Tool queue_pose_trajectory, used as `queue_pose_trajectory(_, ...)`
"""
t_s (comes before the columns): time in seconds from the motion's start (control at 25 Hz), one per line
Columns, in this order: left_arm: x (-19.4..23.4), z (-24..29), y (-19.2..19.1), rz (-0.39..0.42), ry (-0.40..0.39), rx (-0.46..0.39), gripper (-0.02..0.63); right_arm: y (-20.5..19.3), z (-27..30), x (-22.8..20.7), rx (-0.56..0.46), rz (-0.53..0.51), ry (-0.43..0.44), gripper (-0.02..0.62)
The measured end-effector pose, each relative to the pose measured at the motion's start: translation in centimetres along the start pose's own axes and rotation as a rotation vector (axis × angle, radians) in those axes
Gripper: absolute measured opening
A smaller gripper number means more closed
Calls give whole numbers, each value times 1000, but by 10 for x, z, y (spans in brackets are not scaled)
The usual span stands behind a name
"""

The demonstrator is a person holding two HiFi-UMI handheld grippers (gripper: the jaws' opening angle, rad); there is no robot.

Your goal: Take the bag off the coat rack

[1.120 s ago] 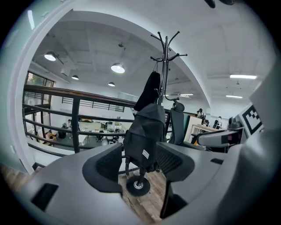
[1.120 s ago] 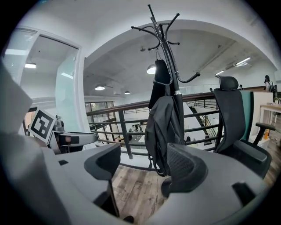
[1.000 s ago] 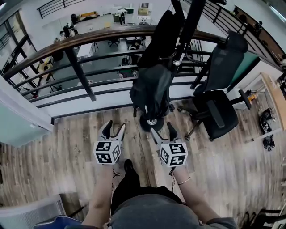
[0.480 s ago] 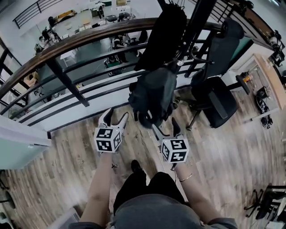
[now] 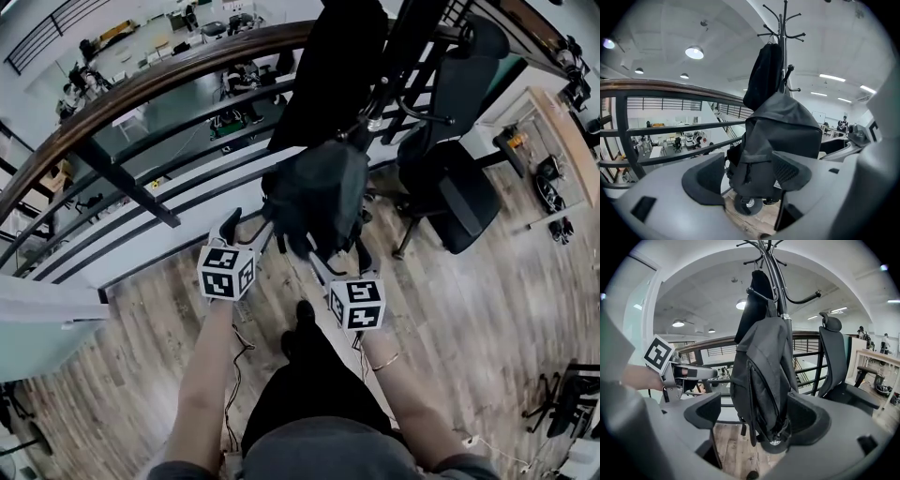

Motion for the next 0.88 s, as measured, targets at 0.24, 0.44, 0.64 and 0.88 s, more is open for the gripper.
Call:
queue_pose_trajectory(0.24, 2, 41, 13, 49, -89, 36, 302, -1, 22, -9, 20, 23, -13, 428)
queue_pose_trajectory(0.44, 4, 69, 12, 74, -160, 71, 302, -4, 34, -15, 37, 25, -23, 425)
queue_pose_trajectory(0.64, 3, 89, 13, 112, -239, 92, 302, -2, 45, -18, 37, 0, -11, 402)
queue_pose_trajectory(0.88, -1, 98, 14, 142, -343, 108, 301, -1, 53, -24, 41, 6, -10, 367)
Point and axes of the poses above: the fingertips, and each gripper's own axes: z forward along the fingers, x to its left, y out of its top, the point moved 5 cm from there along -z, backward along the fingers, and after that the axes turned 5 degrees about -z, right-handed, at the moved point
